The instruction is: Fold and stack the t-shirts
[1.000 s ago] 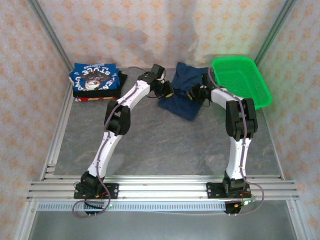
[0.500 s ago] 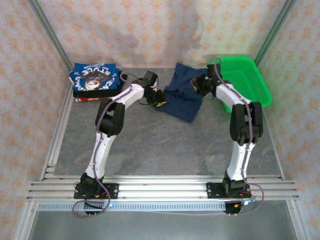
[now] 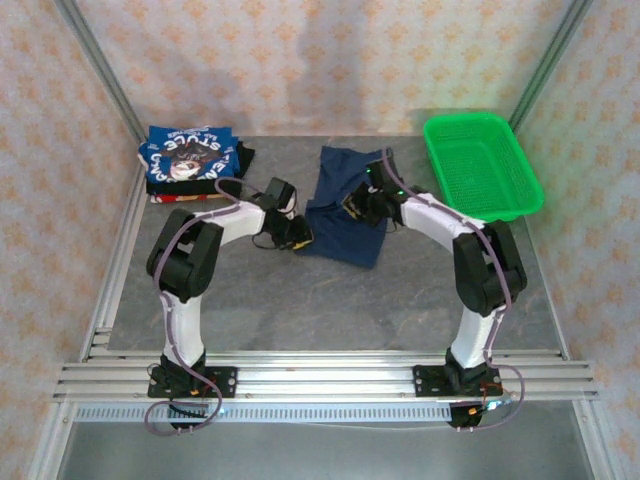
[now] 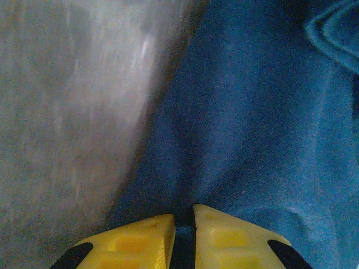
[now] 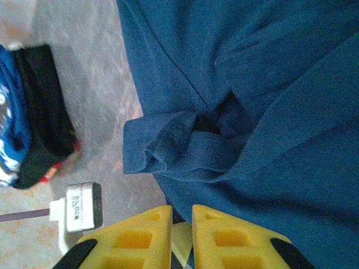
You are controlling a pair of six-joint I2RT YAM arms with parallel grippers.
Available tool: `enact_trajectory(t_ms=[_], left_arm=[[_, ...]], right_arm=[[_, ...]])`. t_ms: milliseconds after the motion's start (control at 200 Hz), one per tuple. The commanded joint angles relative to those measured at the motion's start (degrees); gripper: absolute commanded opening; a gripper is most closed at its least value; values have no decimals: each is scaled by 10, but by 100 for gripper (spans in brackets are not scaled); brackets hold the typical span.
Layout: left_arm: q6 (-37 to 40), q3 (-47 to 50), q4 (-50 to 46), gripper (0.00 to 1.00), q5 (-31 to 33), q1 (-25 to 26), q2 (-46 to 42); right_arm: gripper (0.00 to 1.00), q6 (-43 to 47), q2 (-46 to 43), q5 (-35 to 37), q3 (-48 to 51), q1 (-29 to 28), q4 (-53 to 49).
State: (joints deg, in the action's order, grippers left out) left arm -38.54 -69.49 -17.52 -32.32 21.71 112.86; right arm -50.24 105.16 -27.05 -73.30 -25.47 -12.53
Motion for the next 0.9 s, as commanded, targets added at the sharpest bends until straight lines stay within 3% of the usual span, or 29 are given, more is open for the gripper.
enact_trajectory(t_ms=[0,175,370,650,796,896], left_arm=[[-2,82,-28,18,40,16,-2],[-8,115,-17,18,42,24,-31],[1,122,-29,18,47,24,-55],[13,147,-36,18,56,24,-74],[22,153,-39,18,59,24,-79],[32,151,-49,18,62,21,-84]], right_arm=[[14,-35,24,2,9,-28,46],[11,-71,75,-10,-3,-66,61],[9,-93,123,-4,-20,-66,101],[14,-87,206,29,-160,-12,127],[20,-98,230,7,-210,16,157],[22,-78,222,-15,-228,27,125]])
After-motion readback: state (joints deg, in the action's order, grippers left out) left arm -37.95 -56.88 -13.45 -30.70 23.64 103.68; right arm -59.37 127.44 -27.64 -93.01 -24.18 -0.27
